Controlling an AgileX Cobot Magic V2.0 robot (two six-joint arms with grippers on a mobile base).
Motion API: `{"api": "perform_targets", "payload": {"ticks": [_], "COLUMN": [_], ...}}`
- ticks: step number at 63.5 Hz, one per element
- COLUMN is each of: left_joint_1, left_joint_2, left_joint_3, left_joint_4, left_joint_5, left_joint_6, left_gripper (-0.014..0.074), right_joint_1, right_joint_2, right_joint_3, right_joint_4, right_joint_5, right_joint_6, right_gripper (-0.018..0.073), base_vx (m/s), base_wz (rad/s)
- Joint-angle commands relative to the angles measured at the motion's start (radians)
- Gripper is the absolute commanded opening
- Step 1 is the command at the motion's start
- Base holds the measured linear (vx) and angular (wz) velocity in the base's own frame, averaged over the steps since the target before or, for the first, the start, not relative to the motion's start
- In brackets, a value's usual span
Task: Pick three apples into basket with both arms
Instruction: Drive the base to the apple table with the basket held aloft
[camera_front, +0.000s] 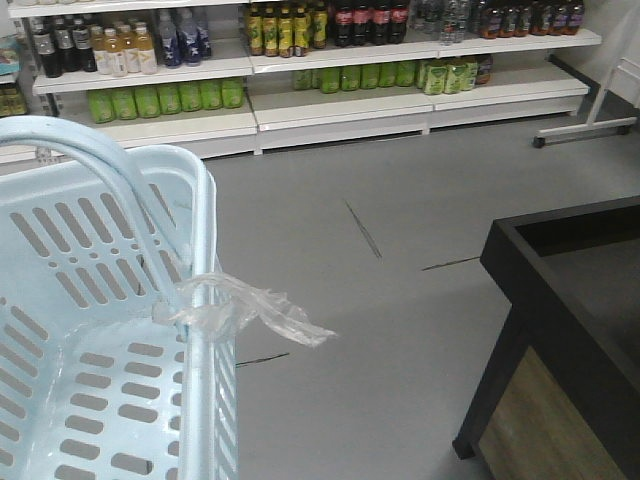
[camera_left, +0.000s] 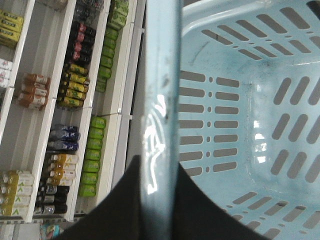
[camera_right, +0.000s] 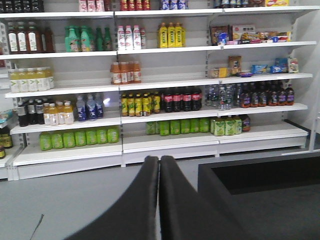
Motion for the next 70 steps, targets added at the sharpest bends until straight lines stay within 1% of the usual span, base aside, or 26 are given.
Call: {"api": "perform_targets", "payload": {"ticks": [1,47,70], "left_joint_1": [-0.001,-0.001,-0.001], "left_joint_2": [-0.005,-0.005,0.014], "left_joint_3": [-0.027,-0.027,-0.027], "left_joint_4": [0.019,0.019,0.020], "left_joint_5": [-0.083,-0.083,-0.083], "left_joint_6": [-0.016,-0.016,-0.016], "left_gripper": [-0.0006,-0.0006,-0.0006], "right_joint_1": [-0.005,-0.005,-0.002], "right_joint_2": [-0.011,-0.011,-0.010], "right_joint_3": [0.015,0.015,0.014], "right_joint_4": [-0.005,-0.005,-0.005], "right_joint_5": [-0.073,-0.073,-0.073], "right_joint_6": [0.000,0.000,0.000], "right_gripper": [-0.0009,-0.0009,-0.0009], "base_vx": [0.07,0.07,0.06], "base_wz": [-0.38,-0.37,-0.52]}}
